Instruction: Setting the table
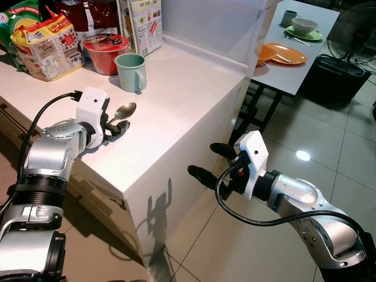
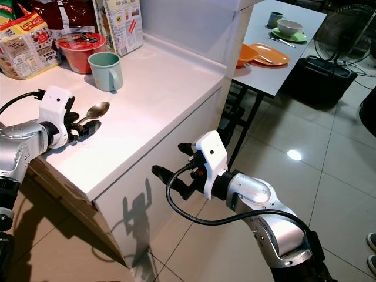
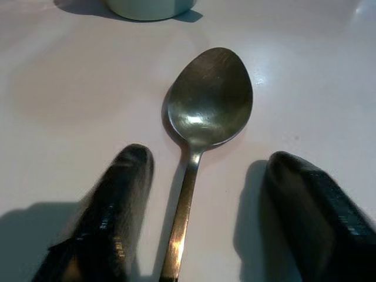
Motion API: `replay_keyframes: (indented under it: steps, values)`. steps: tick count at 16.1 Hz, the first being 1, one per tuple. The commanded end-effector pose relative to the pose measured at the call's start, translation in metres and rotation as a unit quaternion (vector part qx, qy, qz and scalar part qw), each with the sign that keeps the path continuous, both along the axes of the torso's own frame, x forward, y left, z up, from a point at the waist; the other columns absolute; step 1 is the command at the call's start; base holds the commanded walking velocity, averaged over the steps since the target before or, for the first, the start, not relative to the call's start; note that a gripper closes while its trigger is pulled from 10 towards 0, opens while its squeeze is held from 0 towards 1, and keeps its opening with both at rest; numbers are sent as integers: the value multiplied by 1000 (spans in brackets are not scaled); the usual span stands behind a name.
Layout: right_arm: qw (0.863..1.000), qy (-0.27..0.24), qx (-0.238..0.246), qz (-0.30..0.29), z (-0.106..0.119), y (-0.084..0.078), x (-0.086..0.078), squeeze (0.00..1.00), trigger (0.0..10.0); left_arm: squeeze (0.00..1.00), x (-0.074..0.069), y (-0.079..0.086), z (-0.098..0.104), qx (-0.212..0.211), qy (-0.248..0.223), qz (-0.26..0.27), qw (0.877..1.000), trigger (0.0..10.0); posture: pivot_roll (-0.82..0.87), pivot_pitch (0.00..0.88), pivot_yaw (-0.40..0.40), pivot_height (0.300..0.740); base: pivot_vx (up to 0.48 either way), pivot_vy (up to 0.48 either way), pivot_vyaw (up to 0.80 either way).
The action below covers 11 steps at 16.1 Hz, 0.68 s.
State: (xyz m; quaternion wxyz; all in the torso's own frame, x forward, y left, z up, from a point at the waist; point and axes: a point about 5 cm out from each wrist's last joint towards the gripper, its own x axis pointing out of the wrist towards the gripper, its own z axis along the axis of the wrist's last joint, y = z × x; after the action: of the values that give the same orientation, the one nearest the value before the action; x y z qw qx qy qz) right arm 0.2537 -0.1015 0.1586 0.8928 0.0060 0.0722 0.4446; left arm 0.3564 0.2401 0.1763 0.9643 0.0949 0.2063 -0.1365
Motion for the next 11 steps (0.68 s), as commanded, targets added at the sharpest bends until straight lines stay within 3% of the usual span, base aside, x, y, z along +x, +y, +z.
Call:
replay_keyframes:
  steps: [1,11]
  values:
    - [1000,-5,-7,1,1,-2,-1,0,10000,0,-3,0,-9,9,24,-4,1000,0,86,0,-60,740,0,0,0]
    - [1000,-8,-9,-2,1,-3,0,0,10000,0,-2,-2,-4,-5,12,-4,1000,0,86,0,-59,740,0,0,0]
